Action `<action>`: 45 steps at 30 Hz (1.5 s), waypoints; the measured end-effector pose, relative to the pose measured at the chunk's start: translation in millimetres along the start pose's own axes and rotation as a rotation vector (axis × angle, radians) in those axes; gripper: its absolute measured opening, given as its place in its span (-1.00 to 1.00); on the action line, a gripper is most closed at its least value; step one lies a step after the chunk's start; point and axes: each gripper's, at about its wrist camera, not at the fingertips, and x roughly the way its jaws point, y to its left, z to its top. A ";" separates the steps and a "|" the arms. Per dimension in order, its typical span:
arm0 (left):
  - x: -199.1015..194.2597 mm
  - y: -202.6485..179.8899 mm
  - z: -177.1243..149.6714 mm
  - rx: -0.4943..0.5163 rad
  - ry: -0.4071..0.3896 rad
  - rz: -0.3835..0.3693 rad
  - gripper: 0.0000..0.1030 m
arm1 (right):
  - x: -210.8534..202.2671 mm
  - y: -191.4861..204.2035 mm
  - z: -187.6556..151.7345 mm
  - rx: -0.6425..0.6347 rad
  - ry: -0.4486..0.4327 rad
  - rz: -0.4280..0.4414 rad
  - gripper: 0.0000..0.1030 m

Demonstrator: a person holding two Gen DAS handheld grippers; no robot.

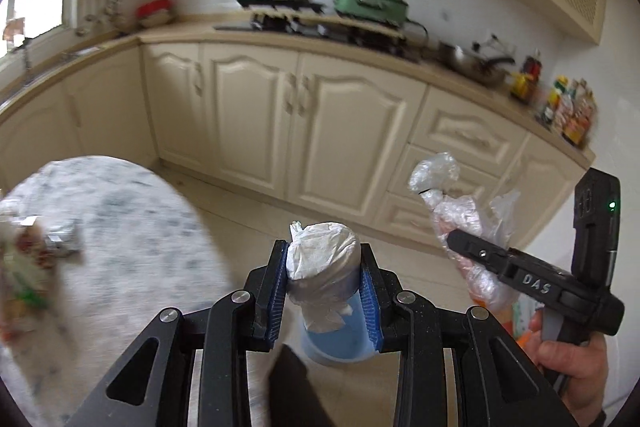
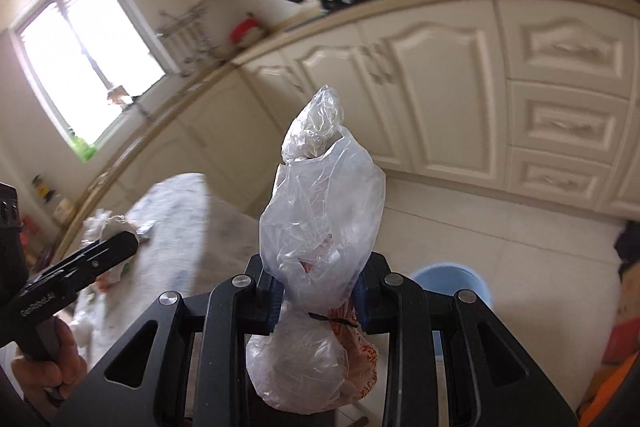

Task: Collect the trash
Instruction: 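Carry both held bags from the table toward the blue wastebasket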

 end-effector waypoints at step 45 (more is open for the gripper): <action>285.1 22.0 120.9 -0.032 0.253 0.109 0.86 | 92.5 -129.5 -34.4 0.292 0.132 -0.212 1.00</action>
